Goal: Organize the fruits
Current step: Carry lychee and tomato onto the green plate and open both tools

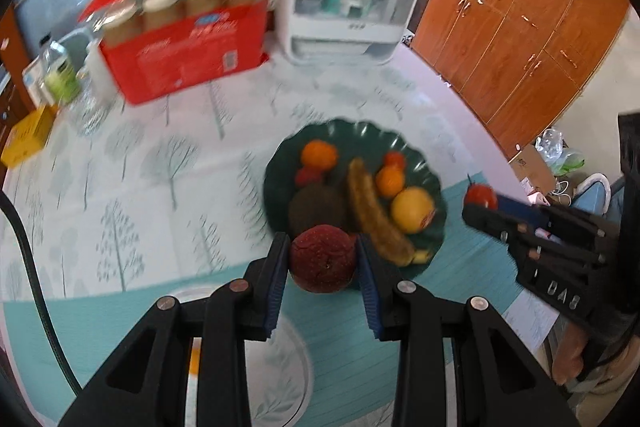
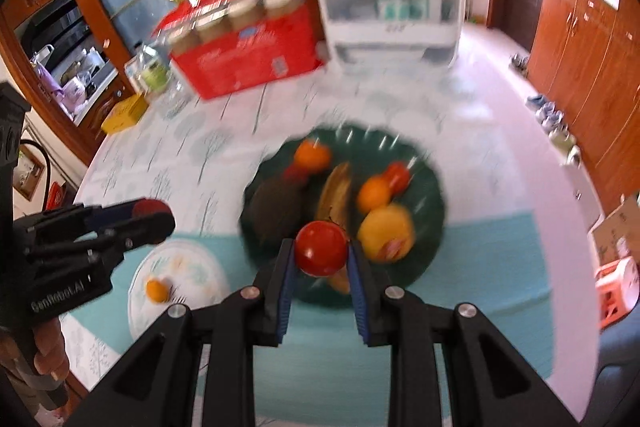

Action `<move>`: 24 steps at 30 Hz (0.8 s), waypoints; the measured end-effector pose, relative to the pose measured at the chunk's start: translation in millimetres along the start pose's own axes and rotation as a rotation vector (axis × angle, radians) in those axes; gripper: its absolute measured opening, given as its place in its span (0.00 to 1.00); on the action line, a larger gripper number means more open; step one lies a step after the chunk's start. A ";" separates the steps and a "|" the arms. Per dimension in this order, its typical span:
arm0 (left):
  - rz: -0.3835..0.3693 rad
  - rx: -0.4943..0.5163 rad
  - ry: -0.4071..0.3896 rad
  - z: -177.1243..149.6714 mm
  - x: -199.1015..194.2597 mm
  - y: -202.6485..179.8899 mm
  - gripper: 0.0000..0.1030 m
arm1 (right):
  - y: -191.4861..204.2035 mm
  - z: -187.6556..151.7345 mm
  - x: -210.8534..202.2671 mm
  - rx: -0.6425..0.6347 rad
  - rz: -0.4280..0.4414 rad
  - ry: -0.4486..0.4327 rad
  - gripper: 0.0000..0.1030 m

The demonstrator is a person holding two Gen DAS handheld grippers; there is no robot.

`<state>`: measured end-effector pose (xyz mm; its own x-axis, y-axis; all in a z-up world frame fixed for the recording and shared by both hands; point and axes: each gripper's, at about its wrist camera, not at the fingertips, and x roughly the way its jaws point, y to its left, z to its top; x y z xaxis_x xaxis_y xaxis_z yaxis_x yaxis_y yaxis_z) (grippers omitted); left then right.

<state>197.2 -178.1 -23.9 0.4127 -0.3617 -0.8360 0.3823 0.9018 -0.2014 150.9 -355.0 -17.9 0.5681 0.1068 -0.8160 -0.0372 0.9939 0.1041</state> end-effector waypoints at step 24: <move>0.113 -0.099 0.107 64.5 142.8 -14.2 0.31 | -60.9 69.2 137.8 0.081 0.082 0.146 0.25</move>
<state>304.0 -257.8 -107.5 0.3557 -0.2343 -0.9048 0.2532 0.9560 -0.1480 288.4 -402.8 -97.3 0.4400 0.1966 -0.8762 -0.0090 0.9767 0.2146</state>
